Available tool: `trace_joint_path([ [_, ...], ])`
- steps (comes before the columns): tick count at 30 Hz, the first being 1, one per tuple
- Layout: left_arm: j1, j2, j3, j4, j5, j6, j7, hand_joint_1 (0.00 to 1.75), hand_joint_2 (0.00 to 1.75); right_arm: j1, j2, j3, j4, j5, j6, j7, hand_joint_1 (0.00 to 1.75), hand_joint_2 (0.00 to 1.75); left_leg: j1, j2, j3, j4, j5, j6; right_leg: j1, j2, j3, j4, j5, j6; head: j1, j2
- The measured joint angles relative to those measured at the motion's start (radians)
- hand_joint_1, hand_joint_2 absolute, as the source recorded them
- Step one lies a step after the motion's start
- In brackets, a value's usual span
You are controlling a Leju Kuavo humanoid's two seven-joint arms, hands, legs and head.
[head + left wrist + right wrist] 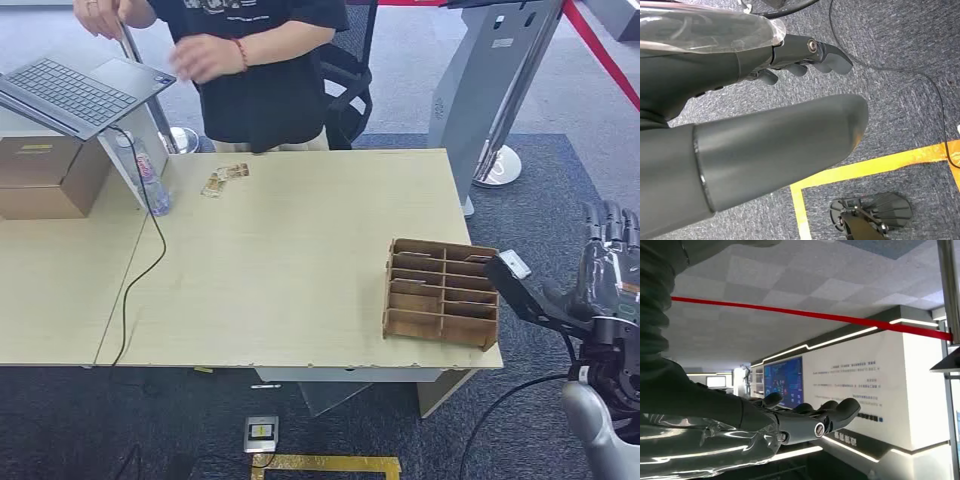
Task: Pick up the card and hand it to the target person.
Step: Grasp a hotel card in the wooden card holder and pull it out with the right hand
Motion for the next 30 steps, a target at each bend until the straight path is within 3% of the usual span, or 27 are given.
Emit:
trace_joint_path([
  [18, 0.000, 0.000, 0.000, 0.000, 0.000, 0.000, 0.000, 0.00, 0.00, 0.000, 0.000, 0.006, 0.016, 0.034, -0.001, 0.016, 0.00, 1.75, 0.000, 0.000, 0.000, 0.000, 0.000, 0.000, 0.000, 0.000, 0.000, 0.000, 0.000, 0.000, 0.000, 0.000],
  [30, 0.000, 0.000, 0.000, 0.000, 0.000, 0.001, 0.000, 0.00, 0.00, 0.005, 0.000, -0.011, 0.020, -0.100, -0.090, -0.005, 0.00, 1.75, 0.000, 0.000, 0.000, 0.000, 0.000, 0.000, 0.000, 0.000, 0.000, 0.000, 0.000, 0.000, 0.000, 0.000],
])
